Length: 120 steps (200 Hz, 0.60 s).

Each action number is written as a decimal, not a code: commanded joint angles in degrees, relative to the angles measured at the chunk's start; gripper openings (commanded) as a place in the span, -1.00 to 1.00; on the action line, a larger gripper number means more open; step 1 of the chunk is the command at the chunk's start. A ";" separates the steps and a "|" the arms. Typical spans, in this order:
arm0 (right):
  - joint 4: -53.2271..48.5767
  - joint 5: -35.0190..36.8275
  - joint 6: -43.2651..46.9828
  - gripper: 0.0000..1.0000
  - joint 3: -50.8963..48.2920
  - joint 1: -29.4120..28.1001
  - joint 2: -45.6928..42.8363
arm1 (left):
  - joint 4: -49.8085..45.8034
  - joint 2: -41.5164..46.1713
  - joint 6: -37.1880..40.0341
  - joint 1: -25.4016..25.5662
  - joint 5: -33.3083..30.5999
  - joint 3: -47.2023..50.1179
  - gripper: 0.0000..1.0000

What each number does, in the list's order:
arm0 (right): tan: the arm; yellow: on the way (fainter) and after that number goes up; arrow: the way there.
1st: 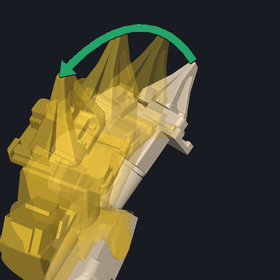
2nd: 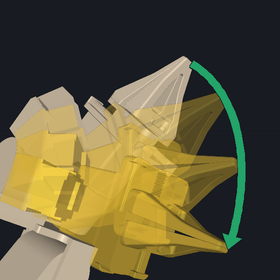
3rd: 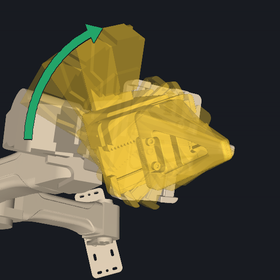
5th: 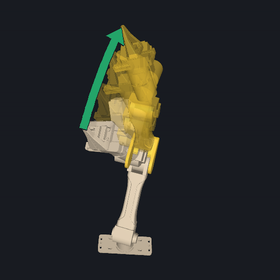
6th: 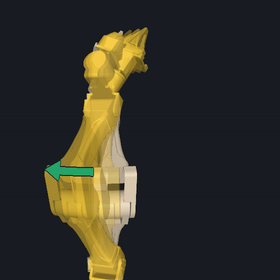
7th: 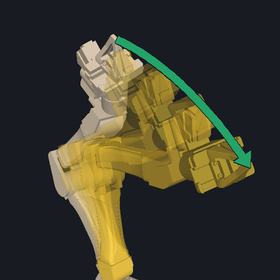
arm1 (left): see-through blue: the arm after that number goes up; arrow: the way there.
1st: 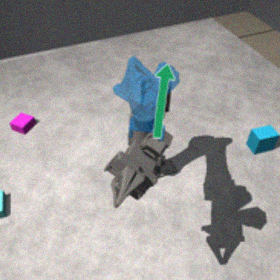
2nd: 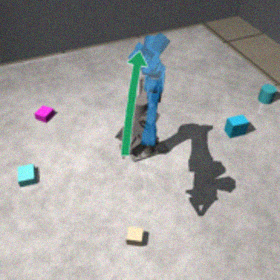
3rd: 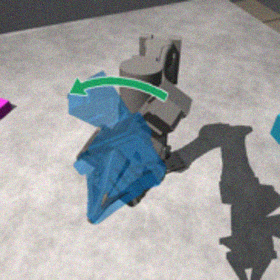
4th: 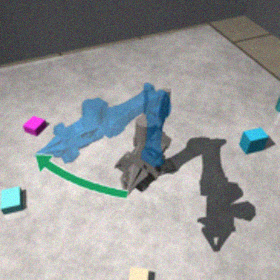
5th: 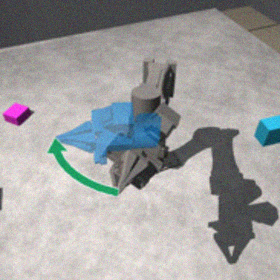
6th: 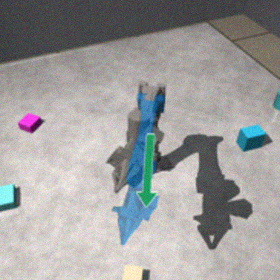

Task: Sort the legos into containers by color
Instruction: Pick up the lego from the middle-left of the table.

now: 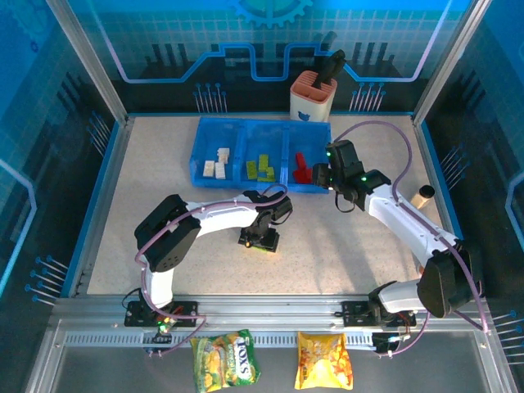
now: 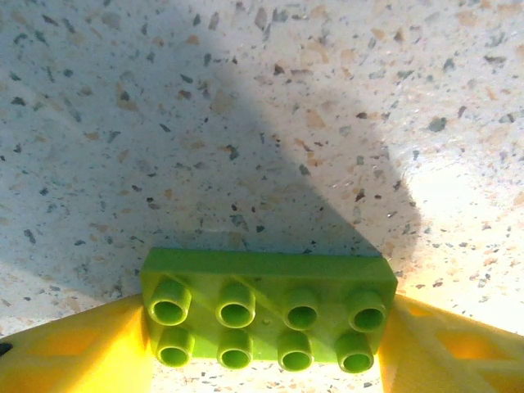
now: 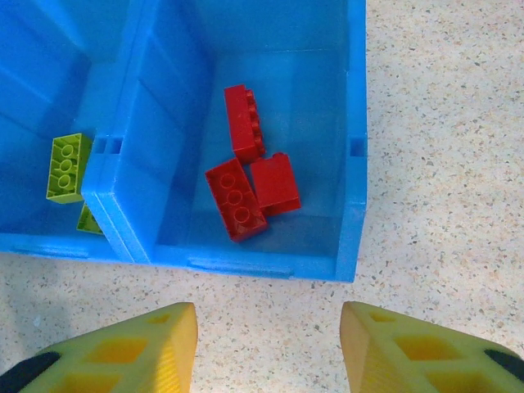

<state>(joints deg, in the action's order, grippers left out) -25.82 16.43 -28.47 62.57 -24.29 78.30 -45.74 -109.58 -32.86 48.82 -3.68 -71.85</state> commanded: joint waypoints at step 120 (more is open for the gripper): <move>-3.07 0.01 -0.73 0.00 0.30 0.85 -0.20 | -1.94 3.15 2.66 -1.35 1.70 -3.87 0.26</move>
<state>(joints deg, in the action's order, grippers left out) -27.14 16.43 -28.47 62.57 -24.29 78.39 -46.09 -109.34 -32.34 48.49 -3.16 -73.78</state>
